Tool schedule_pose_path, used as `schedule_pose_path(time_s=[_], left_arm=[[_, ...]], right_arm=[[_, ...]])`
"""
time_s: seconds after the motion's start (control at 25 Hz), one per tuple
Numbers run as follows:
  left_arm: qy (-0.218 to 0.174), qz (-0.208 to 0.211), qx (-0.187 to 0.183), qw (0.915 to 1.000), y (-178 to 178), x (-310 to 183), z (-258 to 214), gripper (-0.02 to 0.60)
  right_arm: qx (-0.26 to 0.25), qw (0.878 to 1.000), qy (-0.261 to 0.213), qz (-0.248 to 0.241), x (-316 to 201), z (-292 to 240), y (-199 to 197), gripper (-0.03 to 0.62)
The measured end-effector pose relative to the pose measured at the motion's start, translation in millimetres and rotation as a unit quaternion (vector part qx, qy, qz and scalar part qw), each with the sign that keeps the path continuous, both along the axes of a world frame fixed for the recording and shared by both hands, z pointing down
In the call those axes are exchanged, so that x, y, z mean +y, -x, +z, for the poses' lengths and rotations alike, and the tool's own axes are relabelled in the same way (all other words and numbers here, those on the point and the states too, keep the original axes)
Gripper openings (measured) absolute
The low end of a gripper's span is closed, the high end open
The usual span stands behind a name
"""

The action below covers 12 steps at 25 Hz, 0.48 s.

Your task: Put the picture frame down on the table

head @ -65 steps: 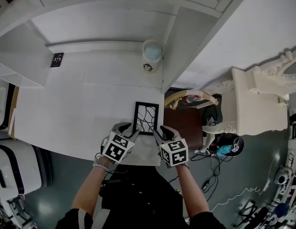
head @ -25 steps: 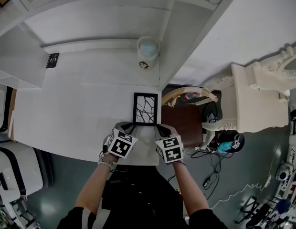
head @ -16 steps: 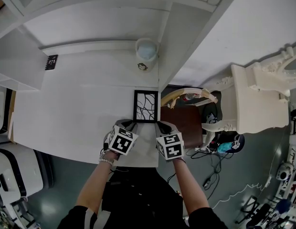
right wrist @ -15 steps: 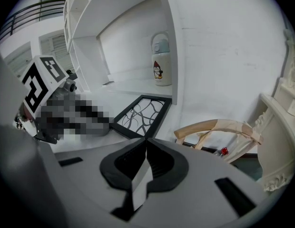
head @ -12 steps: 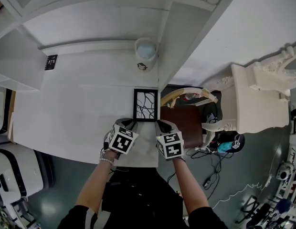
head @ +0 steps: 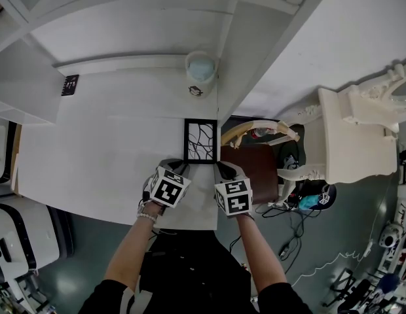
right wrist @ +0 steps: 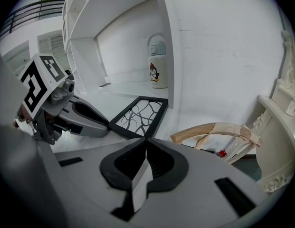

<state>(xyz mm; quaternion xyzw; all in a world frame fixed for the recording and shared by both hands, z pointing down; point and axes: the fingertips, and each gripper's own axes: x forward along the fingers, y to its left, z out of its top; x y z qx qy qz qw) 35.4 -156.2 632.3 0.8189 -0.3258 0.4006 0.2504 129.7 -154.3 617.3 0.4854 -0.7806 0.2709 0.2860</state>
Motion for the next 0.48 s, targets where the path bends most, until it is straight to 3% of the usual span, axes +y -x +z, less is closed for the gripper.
schedule_pose_path(time_s=[0.24, 0.48], left_arm=[[-0.002, -0.001, 0.019, 0.9998, 0, 0, 0, 0.072], [0.004, -0.040, 0.065, 0.9971, 11, 0, -14, 0.071]], right_arm=[[-0.017, 1.000, 0.001, 0.018, 0, 0, -2, 0.009], [-0.020, 0.999, -0.007, 0.048, 7, -5, -9, 0.002]])
